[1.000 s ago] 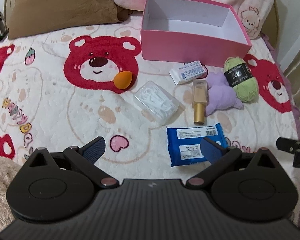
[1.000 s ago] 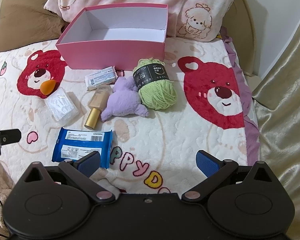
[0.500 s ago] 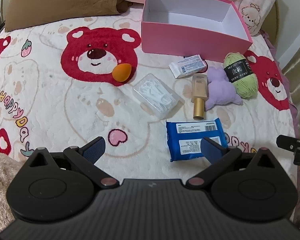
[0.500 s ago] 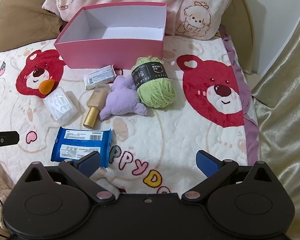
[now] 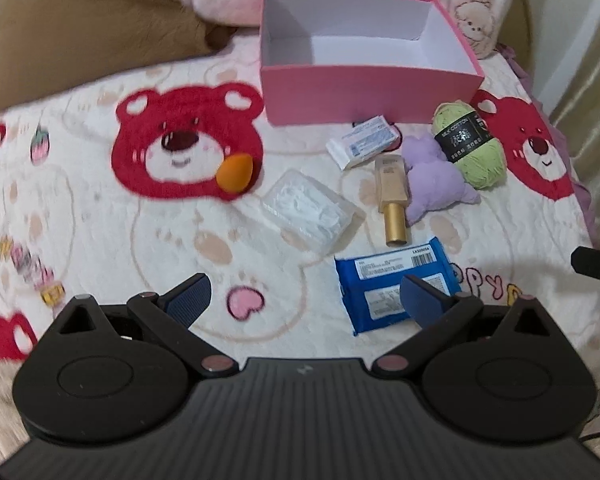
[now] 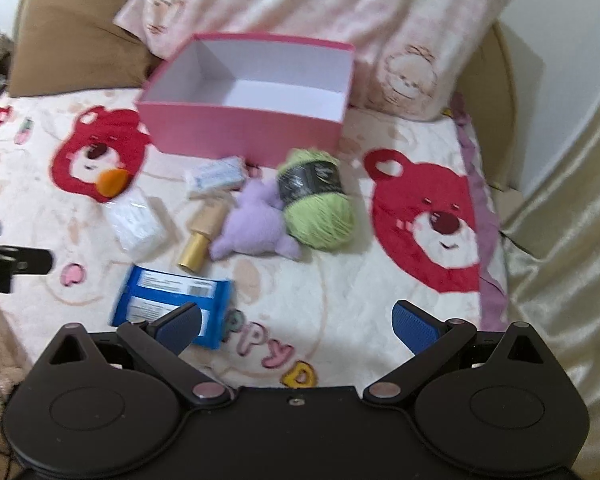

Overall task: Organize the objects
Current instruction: 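Reach the left gripper to the blue wet-wipes pack and close on it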

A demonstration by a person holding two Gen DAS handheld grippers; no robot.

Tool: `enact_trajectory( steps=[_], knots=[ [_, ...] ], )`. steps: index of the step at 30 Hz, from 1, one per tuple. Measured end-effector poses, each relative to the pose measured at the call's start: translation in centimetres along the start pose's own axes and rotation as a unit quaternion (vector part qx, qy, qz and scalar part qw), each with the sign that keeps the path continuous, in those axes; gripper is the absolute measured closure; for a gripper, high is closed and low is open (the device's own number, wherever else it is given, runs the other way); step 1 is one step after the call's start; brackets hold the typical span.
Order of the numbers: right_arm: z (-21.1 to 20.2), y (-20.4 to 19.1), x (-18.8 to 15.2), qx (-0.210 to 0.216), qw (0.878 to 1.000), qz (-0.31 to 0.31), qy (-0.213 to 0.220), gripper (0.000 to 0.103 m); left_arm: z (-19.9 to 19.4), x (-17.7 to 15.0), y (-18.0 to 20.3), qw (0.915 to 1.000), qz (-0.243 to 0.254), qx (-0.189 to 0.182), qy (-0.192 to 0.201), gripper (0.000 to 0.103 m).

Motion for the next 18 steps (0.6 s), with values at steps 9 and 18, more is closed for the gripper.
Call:
enact_trajectory(
  steps=[9, 18],
  knots=[
    [3.3, -1.7, 0.1, 0.114, 0.992, -0.046, 0.014, 0.003, 3.7, 2.1, 1.1, 0.9983, 0.017, -0.056, -0.004, 0.012],
    [10.9, -3.0, 0.2, 0.123, 0.990, -0.064, -0.003, 0.006, 8.9, 1.4, 2.0, 0.9956, 0.007, -0.093, 0.002, 0.025]
  ],
)
Point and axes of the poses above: each gripper's, at about its wrist camera, not at the fingertips, and z roughly the way its jaws point, y to its right, x to its top, the point moved 2 cm from there along z, roughly the way its jaws point, and after that the axes turned 12 degrees about -y, right-handed, at the moved point
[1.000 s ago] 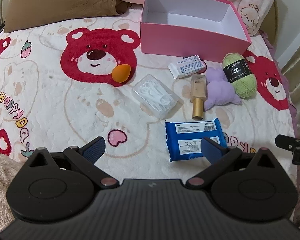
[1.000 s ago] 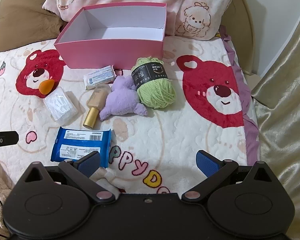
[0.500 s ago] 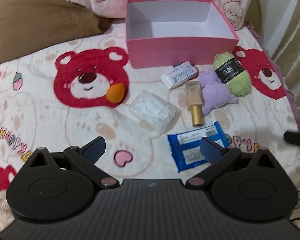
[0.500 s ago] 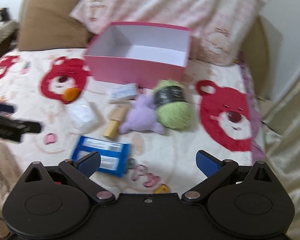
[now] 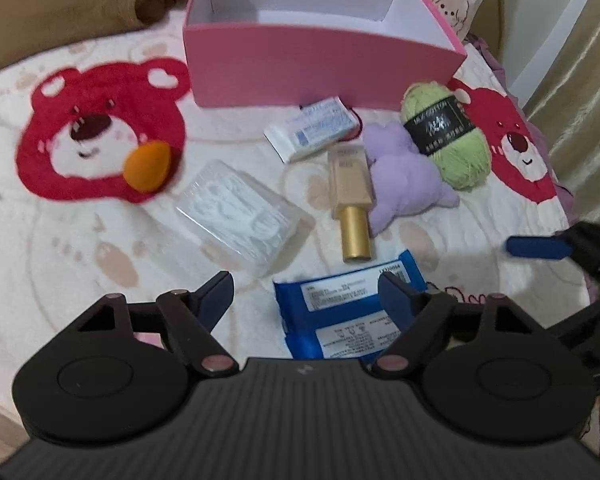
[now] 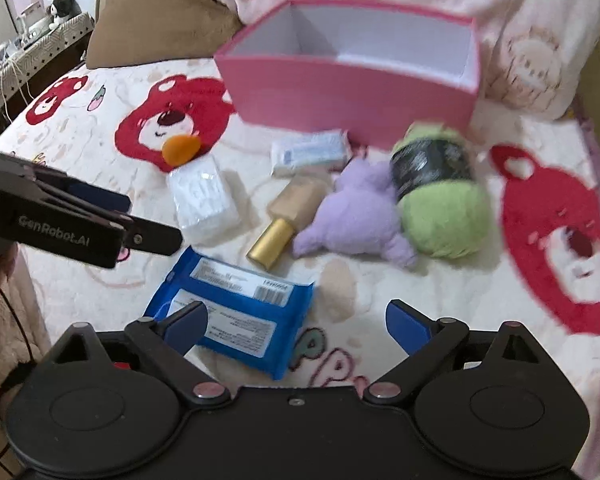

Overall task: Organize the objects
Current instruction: 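Reach the left gripper to the blue wet-wipes pack and close on it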

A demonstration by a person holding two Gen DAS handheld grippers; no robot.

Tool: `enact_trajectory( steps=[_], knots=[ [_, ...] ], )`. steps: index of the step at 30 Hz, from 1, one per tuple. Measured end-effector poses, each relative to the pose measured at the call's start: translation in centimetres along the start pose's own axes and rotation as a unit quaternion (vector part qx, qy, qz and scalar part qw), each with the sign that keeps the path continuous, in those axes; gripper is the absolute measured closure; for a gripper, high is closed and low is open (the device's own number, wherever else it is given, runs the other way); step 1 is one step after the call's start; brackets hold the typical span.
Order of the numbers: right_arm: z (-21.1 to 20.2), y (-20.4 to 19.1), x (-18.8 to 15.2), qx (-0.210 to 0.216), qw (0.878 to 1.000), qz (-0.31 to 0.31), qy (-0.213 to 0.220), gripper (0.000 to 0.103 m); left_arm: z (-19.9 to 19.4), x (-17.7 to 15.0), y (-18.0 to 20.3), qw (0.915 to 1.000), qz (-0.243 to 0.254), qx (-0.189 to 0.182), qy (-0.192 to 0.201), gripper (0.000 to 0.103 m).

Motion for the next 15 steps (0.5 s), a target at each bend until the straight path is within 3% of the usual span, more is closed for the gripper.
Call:
enact_trajectory(
  steps=[6, 9, 11, 14, 15],
  knots=[
    [3.4, 0.2, -0.8, 0.043, 0.998, 0.042, -0.015, 0.009, 3.2, -1.1, -0.7, 0.9995, -0.013, -0.007, -0.029, 0.034],
    [4.5, 0.3, -1.3, 0.046, 0.997, 0.062, -0.026, 0.015, 4.2, -1.7, -1.2, 0.9990, -0.022, -0.007, -0.038, 0.042],
    [5.3, 0.7, -1.7, 0.056, 0.994, 0.082, -0.038, 0.028, 4.7, -2.1, -1.1, 0.9987, -0.019, -0.019, -0.044, 0.047],
    [5.8, 1.1, -2.2, 0.070, 0.990, 0.115, -0.047, 0.034, 4.9, -2.4, -0.9, 0.9979, -0.018, -0.036, -0.050, 0.064],
    [5.8, 1.0, -2.2, 0.069, 0.990, 0.118, -0.044, 0.038, 5.0, -2.4, -0.9, 0.9972, -0.022, -0.049, -0.053, 0.066]
  ],
)
Point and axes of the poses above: each gripper's, at about its wrist camera, not at the fingertips, and z roughly the way its jaws point, y to its right, x to its top, the point moved 2 cm from there along z, roughly the way its jaws point, and after that the axes turned 12 degrees about -y, right-handed, at the moved point
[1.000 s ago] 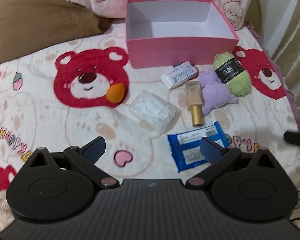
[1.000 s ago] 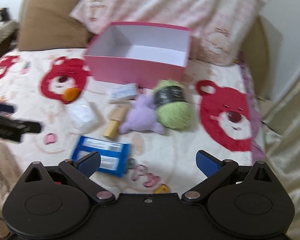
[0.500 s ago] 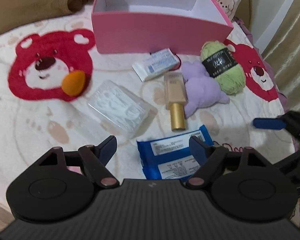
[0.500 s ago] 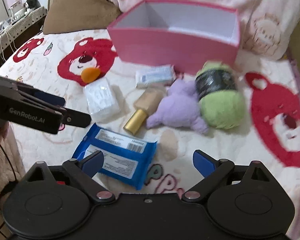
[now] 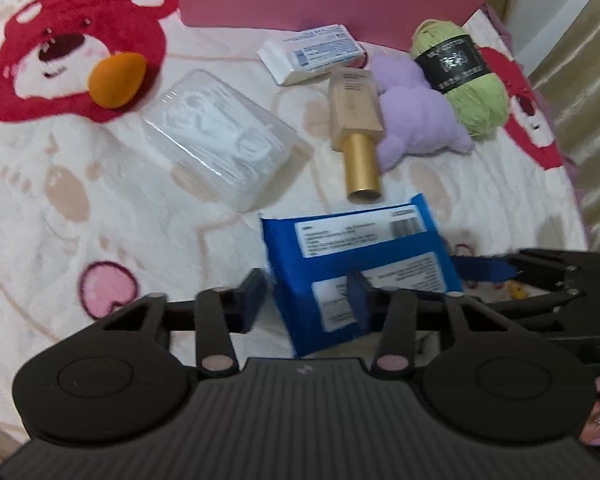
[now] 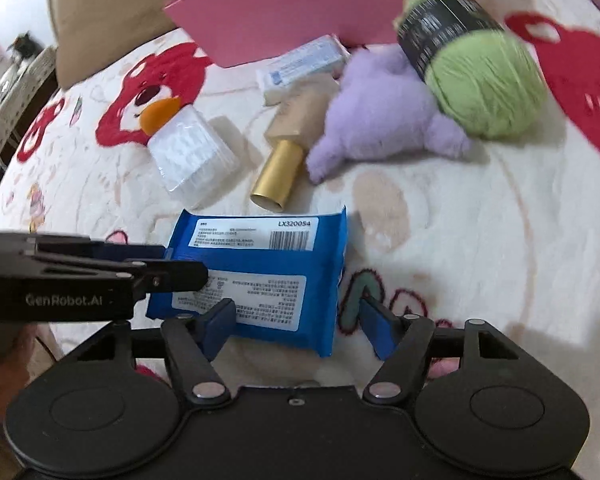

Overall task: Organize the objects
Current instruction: 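Reach the left gripper to the blue wet-wipes pack and close on it, then lift the wipes pack with the left gripper and carry it over the pink box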

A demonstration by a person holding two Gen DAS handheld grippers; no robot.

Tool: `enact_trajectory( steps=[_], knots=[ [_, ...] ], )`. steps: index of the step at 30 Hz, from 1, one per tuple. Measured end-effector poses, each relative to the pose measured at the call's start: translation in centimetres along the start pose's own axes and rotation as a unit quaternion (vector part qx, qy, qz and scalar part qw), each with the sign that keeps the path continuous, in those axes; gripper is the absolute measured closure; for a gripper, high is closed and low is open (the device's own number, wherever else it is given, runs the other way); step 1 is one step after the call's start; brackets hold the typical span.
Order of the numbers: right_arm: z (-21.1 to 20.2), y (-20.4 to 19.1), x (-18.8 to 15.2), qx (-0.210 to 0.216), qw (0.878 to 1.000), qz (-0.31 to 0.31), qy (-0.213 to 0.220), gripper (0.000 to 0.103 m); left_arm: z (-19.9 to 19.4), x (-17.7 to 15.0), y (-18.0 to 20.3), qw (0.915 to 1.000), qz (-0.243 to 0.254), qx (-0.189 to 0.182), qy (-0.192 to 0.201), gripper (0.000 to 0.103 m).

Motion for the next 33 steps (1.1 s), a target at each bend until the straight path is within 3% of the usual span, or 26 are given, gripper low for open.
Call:
enact_trajectory(
  steps=[2, 5, 14, 21, 33],
  knots=[
    [-0.1, -0.3, 0.0, 0.003, 1.000, 0.002, 0.003, 0.053, 0.2, 0.1, 0.1, 1.0000, -0.004, -0.007, 0.000, 0.066],
    [0.1, -0.7, 0.1, -0.003, 1.000, -0.005, 0.006, 0.060, 0.6, 0.0, 0.2, 0.9999, -0.009, -0.011, 0.008, 0.066],
    [-1.2, -1.5, -0.1, -0.017, 0.999, -0.031, 0.015, 0.061, -0.8, 0.0, 1.6, 0.9996, -0.006, -0.002, 0.029, 0.067],
    [-6.4, -3.0, 0.8, -0.039, 0.995, -0.076, 0.054, 0.058, -5.7, 0.7, 2.9, 0.9978, 0.008, -0.027, 0.061, 0.067],
    [-17.4, -5.9, 7.9, -0.091, 0.977, -0.131, 0.140, 0.058, -15.9, 7.6, 6.2, 0.9874, 0.059, -0.031, 0.143, 0.067]
  ],
)
Point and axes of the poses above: each gripper's, at about its wrist camera, not at the fingertips, and z roughly the way its jaws point, y to its right, x to its top, the point moved 2 cm from there along z, roughly the way its jaws point, and after that the axes turned 12 degrees about -y, right-handed, at the moved point
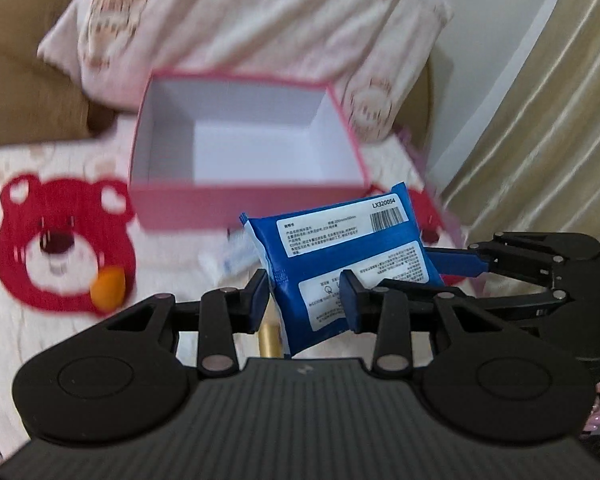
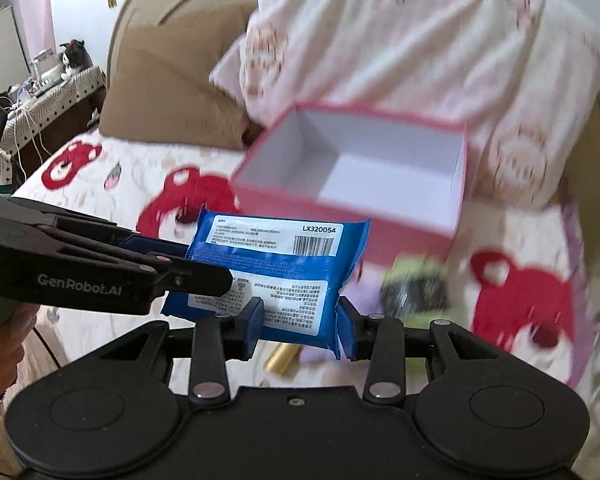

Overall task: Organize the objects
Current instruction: 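Lift the wipes pack with the left gripper and carry it over the pink box, then lower the wipes pack into the pink box and open the left gripper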

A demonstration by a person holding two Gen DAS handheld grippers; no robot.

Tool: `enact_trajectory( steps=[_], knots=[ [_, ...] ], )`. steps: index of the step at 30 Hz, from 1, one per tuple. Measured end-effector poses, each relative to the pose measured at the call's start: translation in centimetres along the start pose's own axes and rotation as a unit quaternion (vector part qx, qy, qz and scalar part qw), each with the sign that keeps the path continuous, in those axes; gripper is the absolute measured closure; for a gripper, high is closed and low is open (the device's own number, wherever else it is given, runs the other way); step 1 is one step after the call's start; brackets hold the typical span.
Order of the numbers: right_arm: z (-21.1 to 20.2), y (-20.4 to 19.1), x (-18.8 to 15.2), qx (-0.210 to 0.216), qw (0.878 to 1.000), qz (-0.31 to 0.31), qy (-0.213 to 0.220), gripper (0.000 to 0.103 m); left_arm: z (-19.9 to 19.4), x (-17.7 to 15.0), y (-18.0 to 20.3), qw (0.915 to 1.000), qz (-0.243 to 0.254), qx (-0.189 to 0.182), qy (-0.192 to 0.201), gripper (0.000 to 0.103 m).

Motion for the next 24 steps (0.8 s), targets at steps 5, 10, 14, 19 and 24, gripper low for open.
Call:
enact_trajectory(
  steps=[5, 10, 14, 19, 24],
  knots=[
    [-1.4, 1.4, 3.8, -0.017, 1.000, -0.016, 0.016, 0.058, -0.6, 4.3, 0.6, 0.9998, 0.009, 0.002, 0.018, 0.067],
    [-0.4, 4.0, 7.4, -0.020, 0.999, -0.025, 0.029, 0.058, 1.0, 8.8, -0.2, 0.9997, -0.006, 0.003, 0.023, 0.067],
    [2.6, 6.5, 10.2, -0.019, 1.000, -0.017, 0.018, 0.058, 3.6, 12.1, -1.4, 0.9994, -0.007, 0.020, 0.028, 0.067],
    [8.1, 8.9, 13.1, -0.023, 1.000, 0.007, -0.004, 0.058, 9.1, 16.0, -3.6, 0.9994, -0.015, 0.031, 0.008, 0.067],
    [12.5, 11.3, 14.9, -0.035, 0.998, 0.028, -0.033, 0.058, 14.2, 18.5, -5.3, 0.9994, -0.027, 0.018, -0.015, 0.067]
  ],
)
Point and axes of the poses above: each gripper's, at about its wrist camera, not at the fingertips, and z roughly the way its jaws point, y to its right, x to its top, the point moved 2 cm from there along z, roughly the way its jaws point, and after that the axes turned 12 degrees about -y, right-handed, at the moved point
